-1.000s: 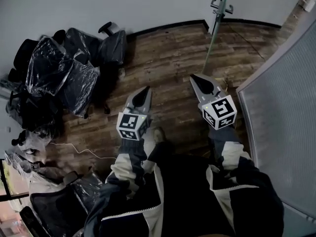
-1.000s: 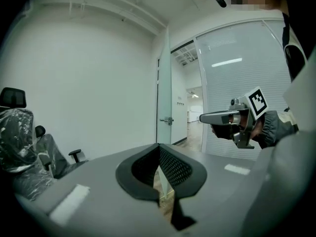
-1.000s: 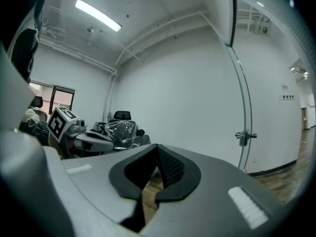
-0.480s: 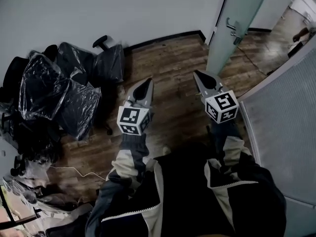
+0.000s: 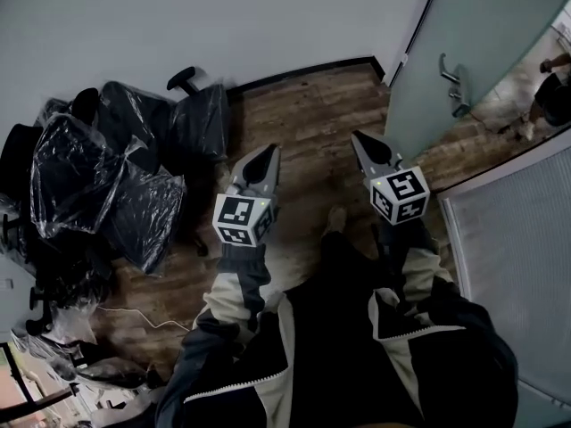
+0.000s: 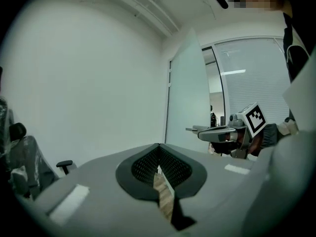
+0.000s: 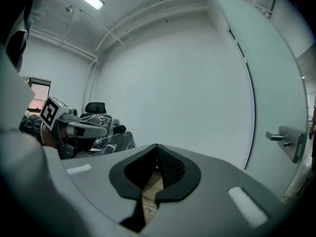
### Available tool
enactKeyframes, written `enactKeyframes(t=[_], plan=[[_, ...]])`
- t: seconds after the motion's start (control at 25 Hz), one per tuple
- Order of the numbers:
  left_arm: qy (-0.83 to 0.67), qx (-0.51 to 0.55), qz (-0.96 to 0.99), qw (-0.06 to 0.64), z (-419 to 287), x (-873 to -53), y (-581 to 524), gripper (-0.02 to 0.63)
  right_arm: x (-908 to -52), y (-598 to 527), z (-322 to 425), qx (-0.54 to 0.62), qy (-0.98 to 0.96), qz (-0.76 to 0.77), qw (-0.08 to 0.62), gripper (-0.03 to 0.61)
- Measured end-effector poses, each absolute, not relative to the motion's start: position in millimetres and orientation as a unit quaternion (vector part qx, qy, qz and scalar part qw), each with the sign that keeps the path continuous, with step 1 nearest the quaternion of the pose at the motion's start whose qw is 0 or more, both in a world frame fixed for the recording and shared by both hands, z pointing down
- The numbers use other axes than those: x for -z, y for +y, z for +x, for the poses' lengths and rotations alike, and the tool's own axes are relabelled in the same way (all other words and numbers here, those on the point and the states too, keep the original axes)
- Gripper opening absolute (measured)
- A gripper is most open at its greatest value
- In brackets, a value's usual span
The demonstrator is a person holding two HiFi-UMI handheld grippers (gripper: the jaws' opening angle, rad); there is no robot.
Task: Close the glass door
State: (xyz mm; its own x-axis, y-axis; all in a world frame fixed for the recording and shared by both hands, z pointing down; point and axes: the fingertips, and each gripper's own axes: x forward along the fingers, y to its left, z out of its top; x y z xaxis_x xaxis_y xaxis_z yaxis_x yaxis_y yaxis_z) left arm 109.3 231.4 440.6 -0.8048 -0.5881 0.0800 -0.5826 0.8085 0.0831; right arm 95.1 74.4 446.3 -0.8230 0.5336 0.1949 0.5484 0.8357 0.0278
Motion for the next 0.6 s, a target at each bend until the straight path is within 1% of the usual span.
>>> enactKeyframes(t=[0.24, 0.4, 0.6], plan=[[-0.949, 0.006, 0.308, 0.060, 4.7, -438.0, 204.3, 0.003, -456.7, 52.2, -19.3, 0.024, -0.950, -0.296, 0.098, 0.006], [-0.949, 0.014, 0.309, 0.063, -64.8, -429.6, 176.7, 0.003, -449.1, 26.0, -91.1, 0.023, -0.948, -0.303, 0.090, 0.006], [-0.943, 0.011, 0.320, 0.086, -121.8, -432.3, 143.3, 0.003, -450.4, -0.5, -152.3, 0.006, -0.947, -0.305, 0.100, 0.005]])
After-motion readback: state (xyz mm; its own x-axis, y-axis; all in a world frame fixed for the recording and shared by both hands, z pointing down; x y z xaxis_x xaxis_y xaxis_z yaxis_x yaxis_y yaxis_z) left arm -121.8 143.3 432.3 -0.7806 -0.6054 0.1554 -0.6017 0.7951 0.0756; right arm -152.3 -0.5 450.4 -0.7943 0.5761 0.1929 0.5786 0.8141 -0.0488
